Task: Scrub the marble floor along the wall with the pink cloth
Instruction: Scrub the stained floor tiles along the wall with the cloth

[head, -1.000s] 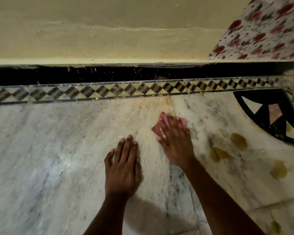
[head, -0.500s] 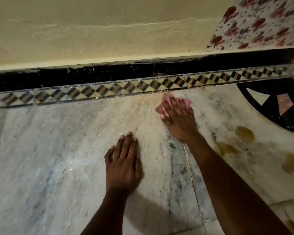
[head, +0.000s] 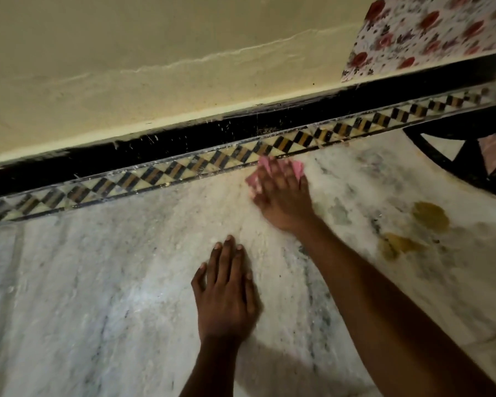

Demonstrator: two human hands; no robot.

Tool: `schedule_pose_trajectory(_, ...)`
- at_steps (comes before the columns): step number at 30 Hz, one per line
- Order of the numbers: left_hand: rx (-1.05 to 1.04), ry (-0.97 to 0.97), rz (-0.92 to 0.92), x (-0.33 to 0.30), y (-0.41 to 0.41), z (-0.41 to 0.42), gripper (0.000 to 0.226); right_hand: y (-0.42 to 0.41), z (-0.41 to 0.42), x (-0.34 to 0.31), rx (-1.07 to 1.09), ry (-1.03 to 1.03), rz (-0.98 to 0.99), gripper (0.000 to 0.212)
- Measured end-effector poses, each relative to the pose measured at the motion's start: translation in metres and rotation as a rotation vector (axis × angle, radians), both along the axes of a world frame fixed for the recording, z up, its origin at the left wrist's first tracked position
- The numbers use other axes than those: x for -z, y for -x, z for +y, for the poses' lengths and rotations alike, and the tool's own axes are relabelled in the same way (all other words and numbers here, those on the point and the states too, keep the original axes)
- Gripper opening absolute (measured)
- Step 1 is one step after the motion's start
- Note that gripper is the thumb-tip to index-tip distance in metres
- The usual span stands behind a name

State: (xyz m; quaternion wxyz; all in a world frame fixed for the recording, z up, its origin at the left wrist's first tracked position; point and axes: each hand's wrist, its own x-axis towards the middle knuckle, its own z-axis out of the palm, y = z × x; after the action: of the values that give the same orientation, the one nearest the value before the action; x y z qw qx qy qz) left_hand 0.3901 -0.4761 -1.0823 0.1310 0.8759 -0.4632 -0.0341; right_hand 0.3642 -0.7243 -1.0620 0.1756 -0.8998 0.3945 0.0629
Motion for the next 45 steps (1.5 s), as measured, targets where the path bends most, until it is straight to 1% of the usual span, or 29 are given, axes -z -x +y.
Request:
schedule_pose_trajectory(1, 0.000, -0.005, -0.001, 0.000, 0.000, 0.000, 0.061, 0.020, 0.020, 0.001, -0.053, 0.014, -0.006, 0.078)
schedule_pose_trajectory(2, 0.000, -0.006, 0.000, 0.000, 0.000, 0.000, 0.060, 0.042, 0.033, 0.005, -0.055, 0.029, -0.003, 0.078)
schedule_pose_trajectory(3, -0.006, 0.000, 0.005, 0.000, 0.001, 0.000, 0.060, 0.063, 0.034, 0.008, -0.012, 0.050, 0.019, 0.077)
schedule_pose_trajectory(4, -0.013, 0.005, 0.009, 0.000, 0.001, 0.000, 0.060, 0.079, 0.025, 0.007, 0.087, 0.060, 0.045, 0.076)
schedule_pose_trajectory(6, -0.013, 0.005, 0.018, 0.002, 0.001, 0.001, 0.060, 0.096, -0.016, 0.007, 0.392, 0.071, 0.052, 0.077)
schedule_pose_trajectory(8, -0.009, 0.006, 0.021, 0.005, 0.000, 0.001, 0.061, 0.086, -0.064, 0.004, 0.635, 0.046, 0.026, 0.079)
schedule_pose_trajectory(9, -0.012, 0.002, 0.016, 0.006, -0.001, 0.001, 0.061, 0.072, -0.084, 0.002, 0.688, 0.033, 0.015, 0.081)
schedule_pose_trajectory(10, -0.009, 0.000, 0.011, 0.007, -0.001, 0.002, 0.062, 0.057, -0.098, -0.001, 0.697, 0.008, 0.014, 0.081)
schedule_pose_trajectory(11, -0.002, -0.004, 0.005, 0.007, -0.001, 0.002, 0.062, 0.042, -0.104, -0.001, 0.654, 0.002, 0.026, 0.080)
schedule_pose_trajectory(13, 0.006, -0.007, 0.005, 0.003, -0.001, 0.001, 0.063, 0.021, -0.091, -0.002, 0.475, 0.016, 0.060, 0.076)
schedule_pose_trajectory(15, 0.000, -0.011, 0.018, 0.000, 0.000, 0.001, 0.063, 0.022, -0.043, -0.001, 0.251, 0.014, 0.059, 0.074)
schedule_pose_trajectory(16, -0.004, -0.011, 0.022, -0.002, 0.000, 0.001, 0.063, 0.034, -0.013, -0.001, 0.171, 0.019, 0.039, 0.074)
schedule_pose_trajectory(17, -0.002, -0.014, 0.021, -0.003, 0.000, 0.001, 0.062, 0.052, 0.013, 0.000, 0.149, 0.032, 0.014, 0.075)
schedule_pose_trajectory(19, 0.001, -0.011, 0.016, -0.003, 0.001, 0.000, 0.061, 0.095, 0.032, 0.005, 0.226, 0.055, 0.031, 0.072)
schedule_pose_trajectory(21, -0.004, -0.016, 0.019, -0.002, -0.001, 0.000, 0.060, 0.117, 0.014, 0.005, 0.458, 0.077, 0.076, 0.071)
schedule_pose_trajectory(23, -0.014, -0.022, 0.023, -0.001, -0.001, 0.000, 0.060, 0.112, -0.020, 0.004, 0.690, 0.088, 0.049, 0.073)
schedule_pose_trajectory(24, -0.012, -0.026, 0.019, 0.000, -0.001, 0.001, 0.060, 0.101, -0.038, 0.006, 0.753, 0.079, 0.025, 0.075)
schedule_pose_trajectory(25, -0.008, -0.023, 0.016, 0.001, -0.001, 0.000, 0.060, 0.089, -0.054, 0.006, 0.756, 0.071, 0.010, 0.076)
schedule_pose_trajectory(26, -0.003, -0.023, 0.012, 0.002, -0.002, 0.000, 0.061, 0.077, -0.064, 0.007, 0.707, 0.066, 0.015, 0.076)
schedule_pose_trajectory(28, 0.003, -0.022, 0.008, 0.001, -0.002, 0.001, 0.061, 0.064, -0.062, 0.007, 0.506, 0.097, 0.051, 0.073)
schedule_pose_trajectory(30, 0.005, -0.027, 0.020, -0.001, -0.001, 0.001, 0.062, 0.071, -0.034, 0.009, 0.265, 0.129, 0.050, 0.071)
schedule_pose_trajectory(32, 0.012, -0.032, 0.029, -0.003, -0.001, 0.001, 0.063, 0.099, 0.009, 0.010, 0.125, 0.135, -0.004, 0.070)
schedule_pose_trajectory(33, 0.009, -0.029, 0.033, -0.003, -0.001, 0.002, 0.062, 0.117, 0.025, 0.011, 0.114, 0.144, -0.022, 0.070)
schedule_pose_trajectory(34, 0.005, -0.025, 0.031, -0.004, -0.002, 0.002, 0.062, 0.133, 0.033, 0.013, 0.152, 0.157, -0.009, 0.070)
schedule_pose_trajectory(36, 0.001, -0.020, 0.031, -0.004, -0.002, 0.001, 0.061, 0.148, 0.025, 0.016, 0.334, 0.207, 0.045, 0.071)
schedule_pose_trajectory(37, -0.001, -0.021, 0.031, -0.005, -0.002, 0.000, 0.060, 0.145, 0.014, 0.015, 0.439, 0.229, 0.062, 0.071)
schedule_pose_trajectory(39, -0.001, -0.040, 0.032, -0.004, -0.001, 0.001, 0.060, 0.127, -0.001, 0.013, 0.594, 0.203, 0.051, 0.069)
schedule_pose_trajectory(41, -0.008, -0.037, 0.032, -0.004, -0.001, 0.001, 0.060, 0.108, -0.005, 0.011, 0.599, 0.177, 0.017, 0.065)
schedule_pose_trajectory(45, 0.001, -0.032, 0.027, -0.005, -0.001, 0.000, 0.061, 0.103, 0.022, 0.003, 0.391, 0.246, -0.085, 0.057)
